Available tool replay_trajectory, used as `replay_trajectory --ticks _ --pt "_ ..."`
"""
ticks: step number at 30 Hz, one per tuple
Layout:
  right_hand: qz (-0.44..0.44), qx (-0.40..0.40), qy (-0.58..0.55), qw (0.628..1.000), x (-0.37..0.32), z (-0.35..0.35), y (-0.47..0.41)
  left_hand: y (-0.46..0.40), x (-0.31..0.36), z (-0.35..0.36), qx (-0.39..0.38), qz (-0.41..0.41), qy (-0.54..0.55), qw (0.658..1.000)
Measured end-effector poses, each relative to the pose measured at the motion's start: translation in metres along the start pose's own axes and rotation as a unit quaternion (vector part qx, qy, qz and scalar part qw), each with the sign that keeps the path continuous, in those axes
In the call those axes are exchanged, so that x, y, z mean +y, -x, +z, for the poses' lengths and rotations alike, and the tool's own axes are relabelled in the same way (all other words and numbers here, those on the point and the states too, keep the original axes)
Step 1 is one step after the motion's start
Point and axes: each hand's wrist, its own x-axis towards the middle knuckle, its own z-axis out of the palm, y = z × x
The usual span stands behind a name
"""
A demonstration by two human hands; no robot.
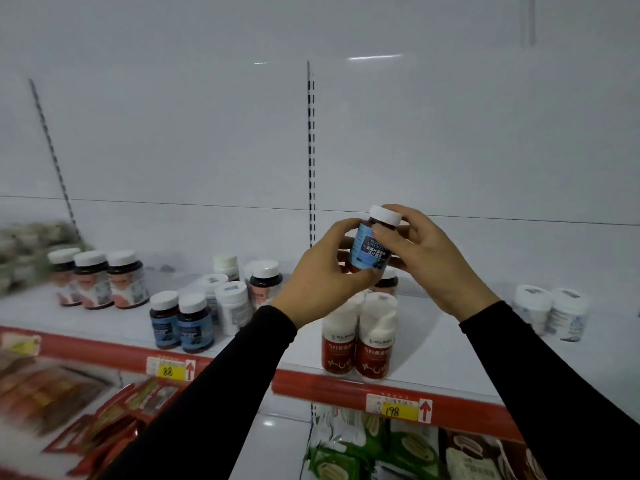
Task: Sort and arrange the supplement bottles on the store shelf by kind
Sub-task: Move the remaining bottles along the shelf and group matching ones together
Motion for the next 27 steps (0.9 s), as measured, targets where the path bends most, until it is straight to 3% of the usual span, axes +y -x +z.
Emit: replay_trajectory --ticks 7,11,15,19,27 --pt "-0.059 -0.079 0.022 0.995 0.005 0.084 -0.005 0.053 -0.014 -0.066 0.114 -0.080 -0.036 0.990" --pt "-0.066 -0.122 0.046 0.989 0.018 0.135 0.004 0.090 -0.031 -0.109 0.254 -0.134 -0.065 0.956" --pt "-0.051 -0.134 0.097 0.985 0.037 0.173 0.013 0.113 -0.063 -0.155 0.326 -0.166 -0.083 0.927" --pt "-0.014 -0.111 0.116 0.987 0.058 0.203 0.019 0.120 -0.105 -0.190 0.315 -0.193 -0.063 0.927" --pt "0.028 -0.038 0.134 0.990 0.078 0.243 0.038 0.114 -0.163 -0.215 0.186 -0.274 -0.021 0.943"
